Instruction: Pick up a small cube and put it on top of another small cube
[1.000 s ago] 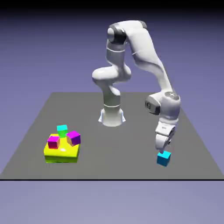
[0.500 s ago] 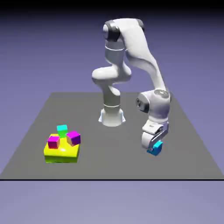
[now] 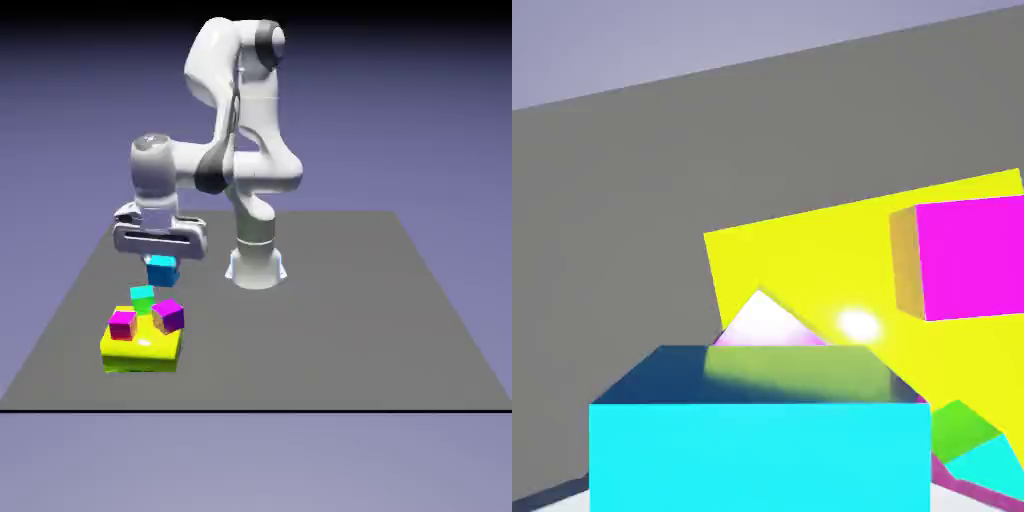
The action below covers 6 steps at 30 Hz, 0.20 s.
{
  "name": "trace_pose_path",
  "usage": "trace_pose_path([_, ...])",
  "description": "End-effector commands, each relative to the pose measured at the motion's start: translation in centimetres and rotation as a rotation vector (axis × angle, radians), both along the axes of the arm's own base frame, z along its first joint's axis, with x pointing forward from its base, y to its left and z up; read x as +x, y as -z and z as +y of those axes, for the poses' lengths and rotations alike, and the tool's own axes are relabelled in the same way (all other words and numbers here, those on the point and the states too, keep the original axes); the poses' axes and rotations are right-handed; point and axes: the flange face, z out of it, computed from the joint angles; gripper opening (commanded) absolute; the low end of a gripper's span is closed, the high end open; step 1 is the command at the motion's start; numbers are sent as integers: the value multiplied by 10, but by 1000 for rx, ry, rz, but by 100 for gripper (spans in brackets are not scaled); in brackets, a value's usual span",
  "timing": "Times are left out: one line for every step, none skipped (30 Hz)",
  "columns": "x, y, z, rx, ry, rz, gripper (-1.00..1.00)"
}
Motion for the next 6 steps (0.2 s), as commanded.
trace_pose_path([-1, 14, 0, -2, 1, 1, -100])
trace_pose_path([-2, 27, 0, -5, 2, 1, -100])
trace_pose_path([-2, 28, 0, -5, 2, 1, -100])
trace_pose_path([-2, 28, 0, -5, 2, 1, 100])
trace_pose_path([-2, 28, 0, -5, 2, 1, 100])
trace_pose_path([-1, 15, 0, -2, 1, 1, 100])
